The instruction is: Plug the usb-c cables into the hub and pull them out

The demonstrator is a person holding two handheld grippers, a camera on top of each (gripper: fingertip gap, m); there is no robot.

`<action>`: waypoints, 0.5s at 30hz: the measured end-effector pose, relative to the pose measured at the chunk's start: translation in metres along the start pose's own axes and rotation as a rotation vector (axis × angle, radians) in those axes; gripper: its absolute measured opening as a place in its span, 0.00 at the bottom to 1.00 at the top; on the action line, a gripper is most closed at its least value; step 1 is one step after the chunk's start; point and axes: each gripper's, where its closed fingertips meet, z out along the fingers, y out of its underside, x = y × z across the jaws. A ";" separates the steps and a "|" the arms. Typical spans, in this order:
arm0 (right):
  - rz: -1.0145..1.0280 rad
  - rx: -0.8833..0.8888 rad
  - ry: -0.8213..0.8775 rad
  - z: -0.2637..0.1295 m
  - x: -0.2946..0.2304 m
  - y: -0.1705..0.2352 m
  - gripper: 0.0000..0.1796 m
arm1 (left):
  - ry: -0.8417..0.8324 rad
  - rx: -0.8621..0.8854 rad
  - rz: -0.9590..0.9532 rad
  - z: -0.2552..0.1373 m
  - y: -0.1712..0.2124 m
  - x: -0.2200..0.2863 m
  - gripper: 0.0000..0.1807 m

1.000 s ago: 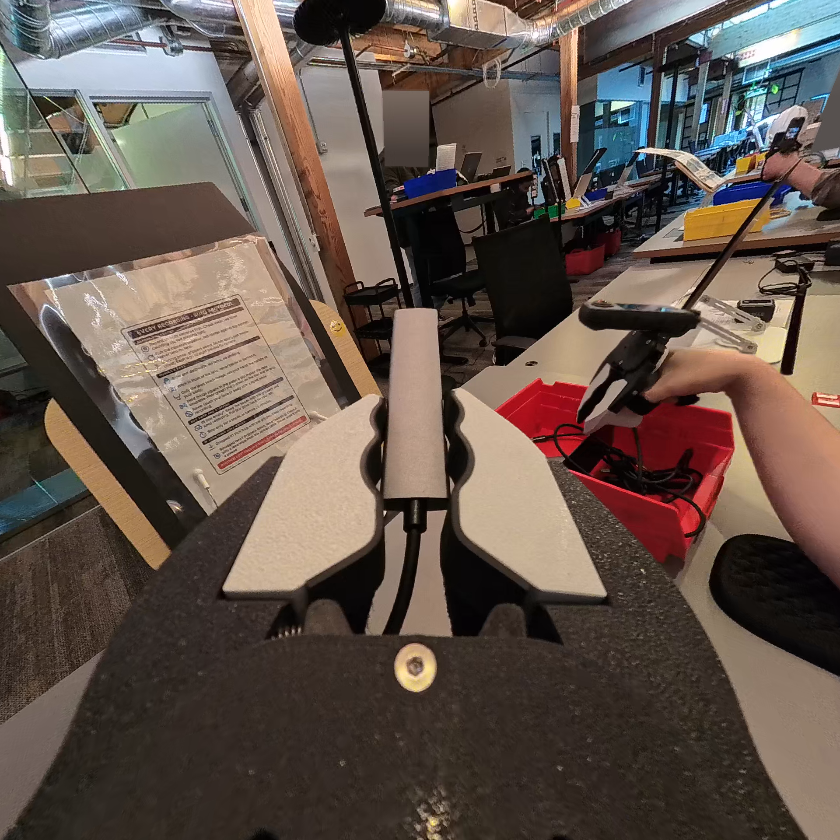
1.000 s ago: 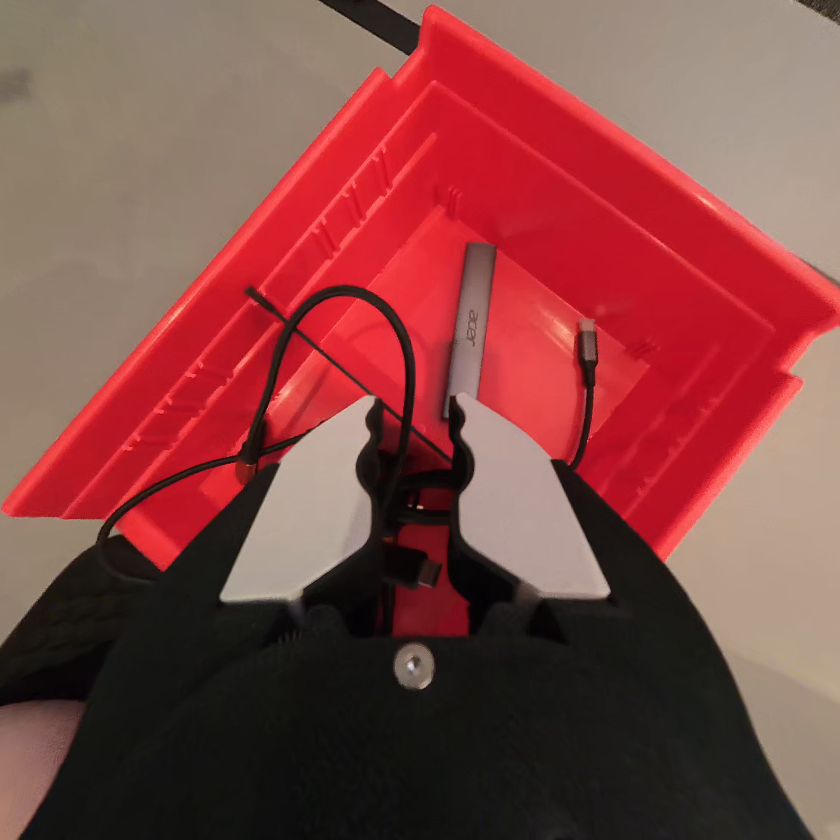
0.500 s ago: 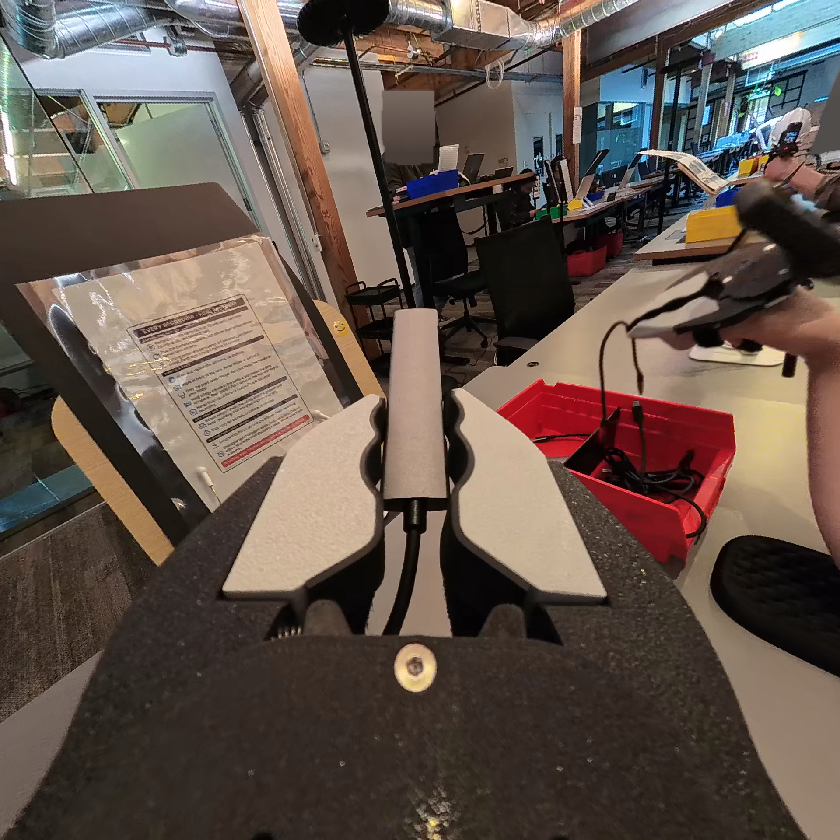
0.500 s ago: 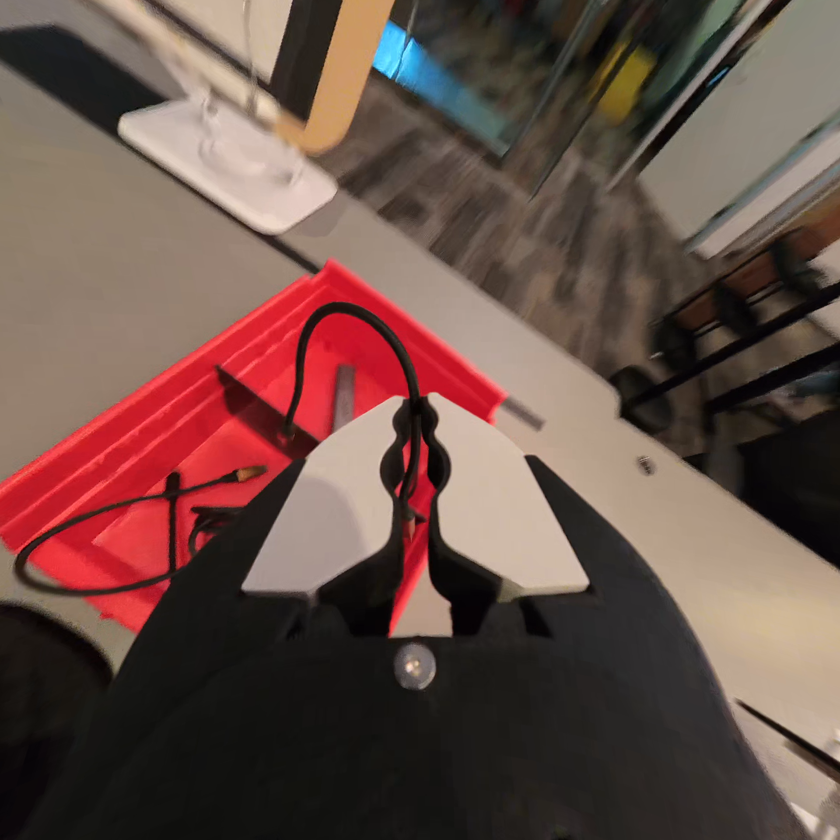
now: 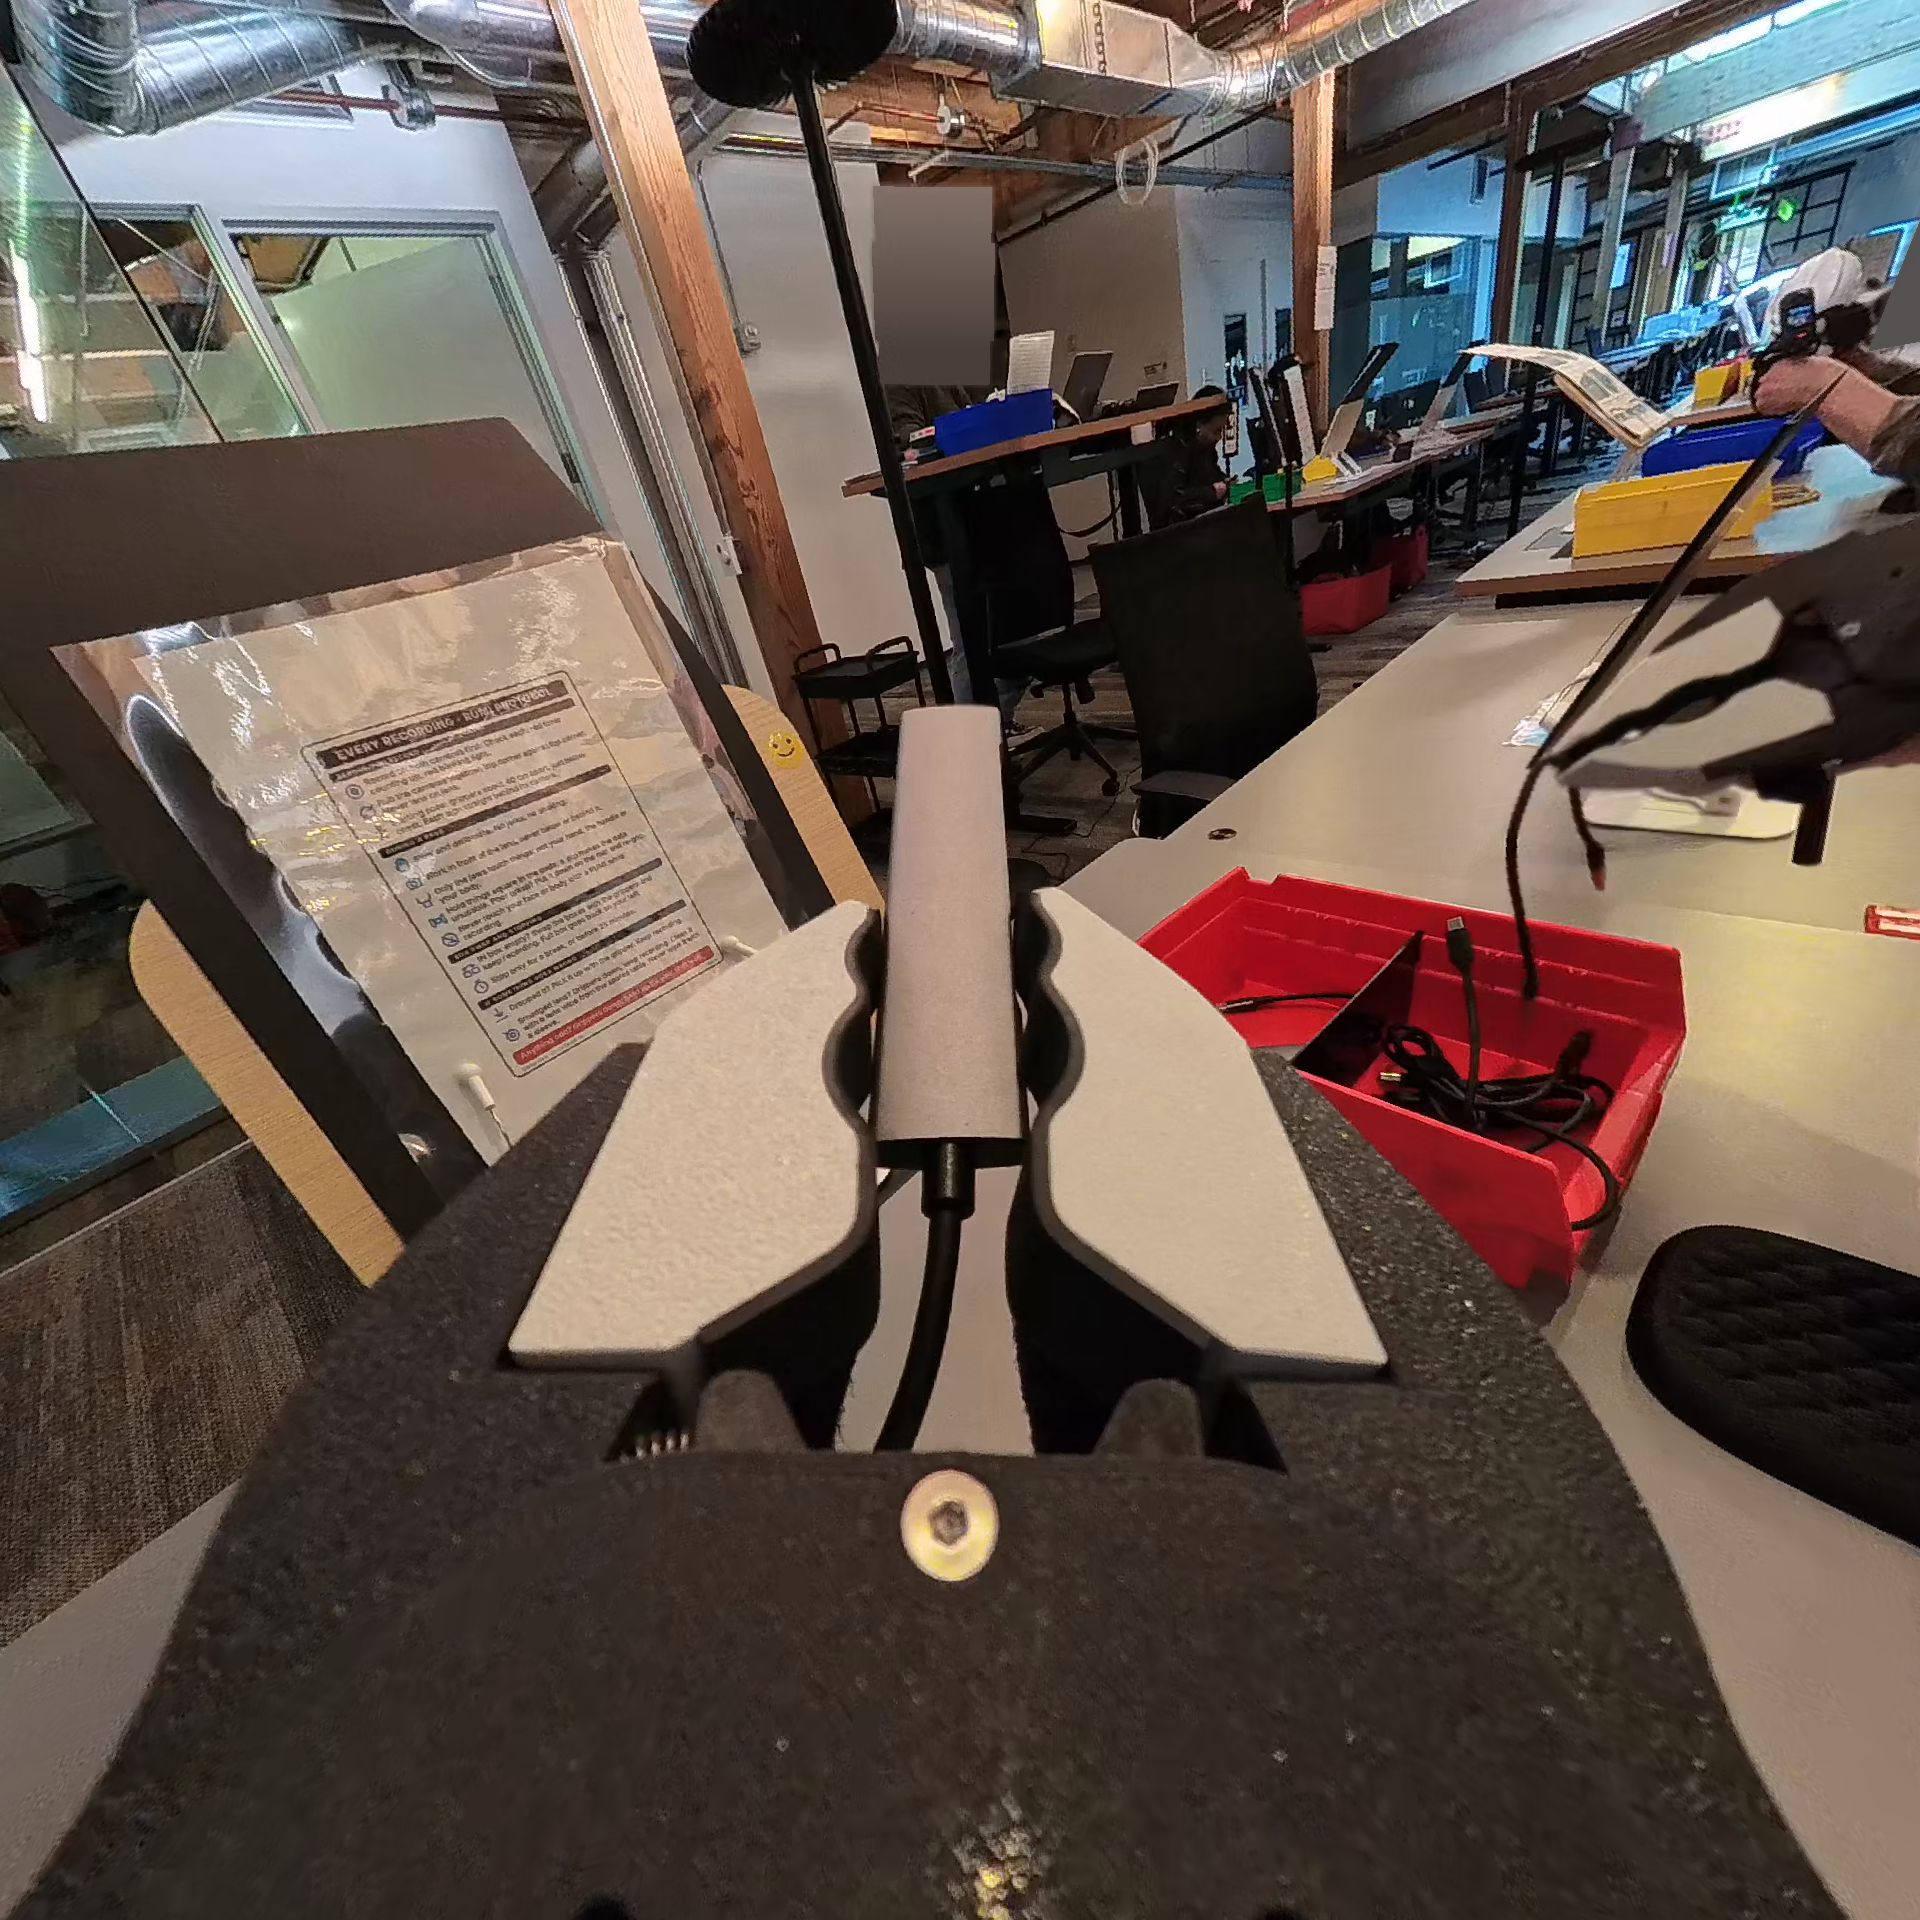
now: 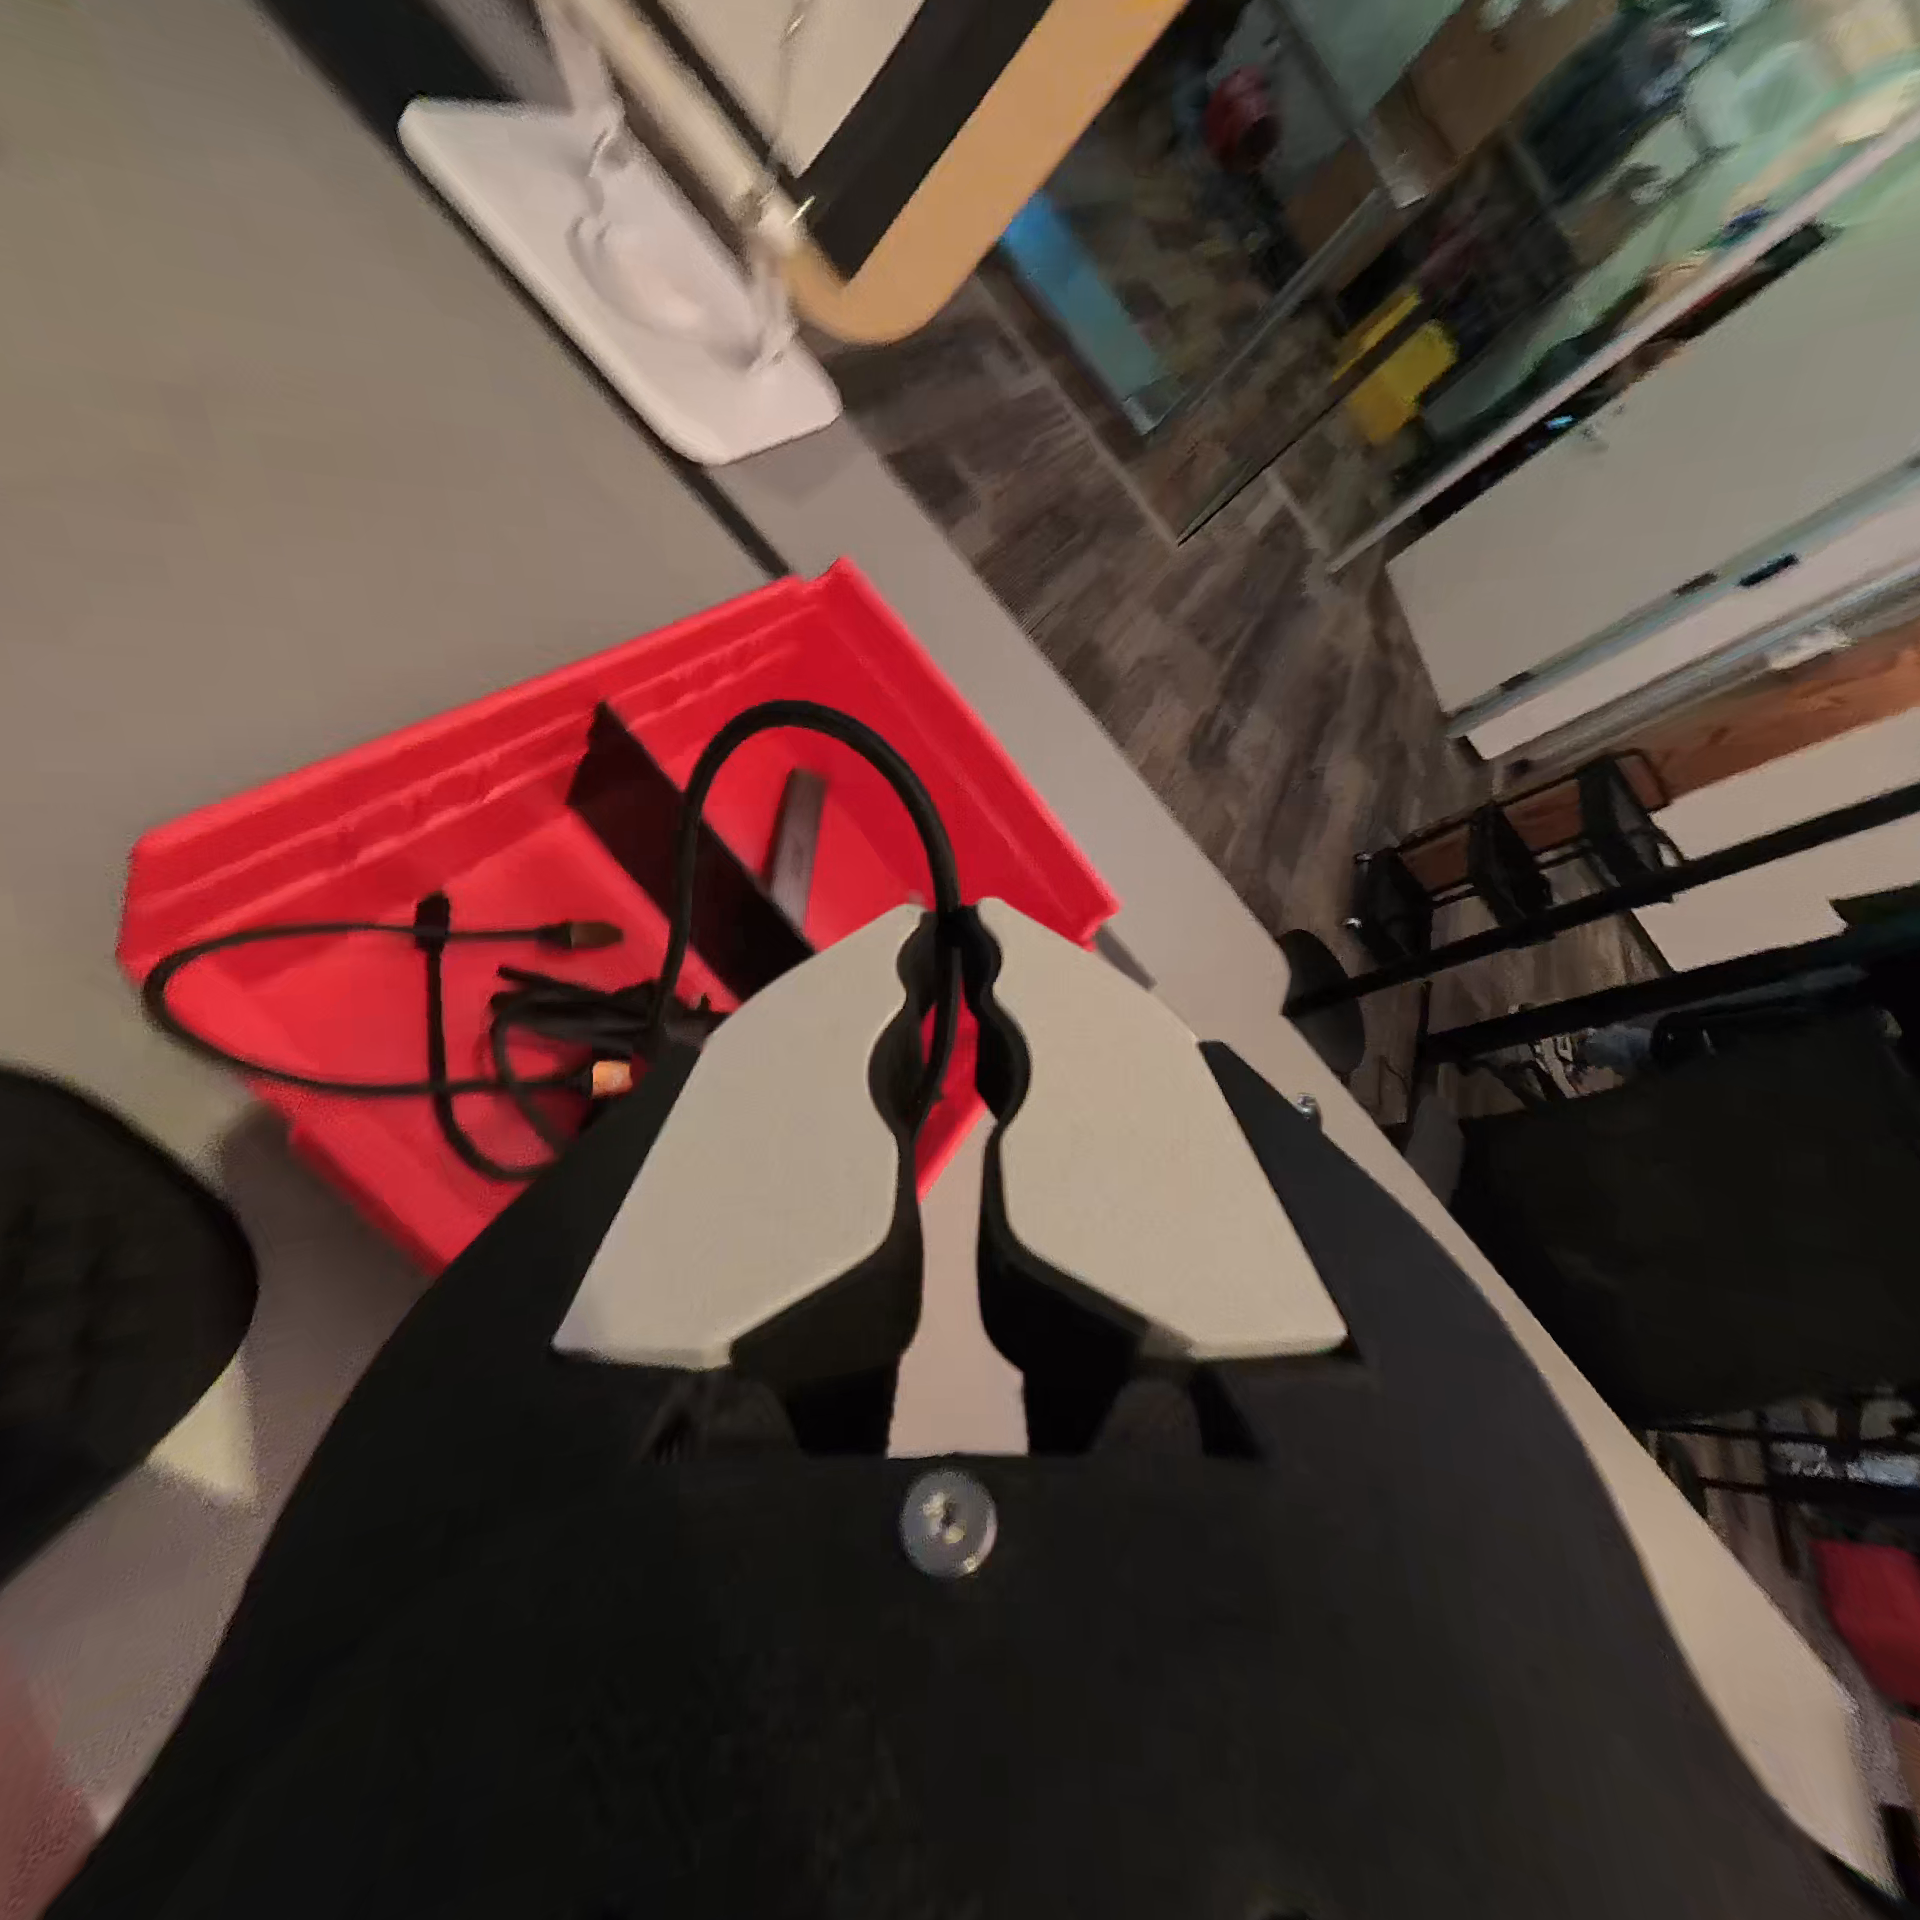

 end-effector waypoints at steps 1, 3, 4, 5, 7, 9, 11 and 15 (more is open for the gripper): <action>-0.030 -0.037 -0.048 0.006 -0.010 0.004 0.03 | 0.001 -0.002 0.001 0.000 0.000 0.000 0.13; -0.067 -0.100 -0.118 0.019 -0.023 0.011 0.03 | 0.001 -0.004 0.002 0.001 0.001 0.001 0.13; -0.072 -0.103 -0.180 0.027 -0.033 0.010 0.03 | 0.002 -0.005 0.003 0.001 0.001 0.001 0.13; -0.070 -0.094 -0.267 0.035 -0.046 0.008 0.03 | 0.001 -0.005 0.004 0.001 0.001 0.001 0.13; -0.055 -0.158 -0.434 0.054 -0.072 0.019 0.03 | 0.000 -0.003 0.005 0.000 0.000 0.001 0.13; -0.032 -0.269 -0.552 0.072 -0.090 0.037 0.03 | -0.001 -0.002 0.004 0.000 0.000 0.001 0.13; -0.024 -0.278 -0.596 0.097 -0.096 0.043 0.03 | -0.003 -0.002 0.003 -0.001 0.000 0.000 0.13; 0.139 -0.301 -0.627 0.121 -0.097 0.052 0.05 | -0.001 -0.003 0.002 -0.001 0.001 0.000 0.13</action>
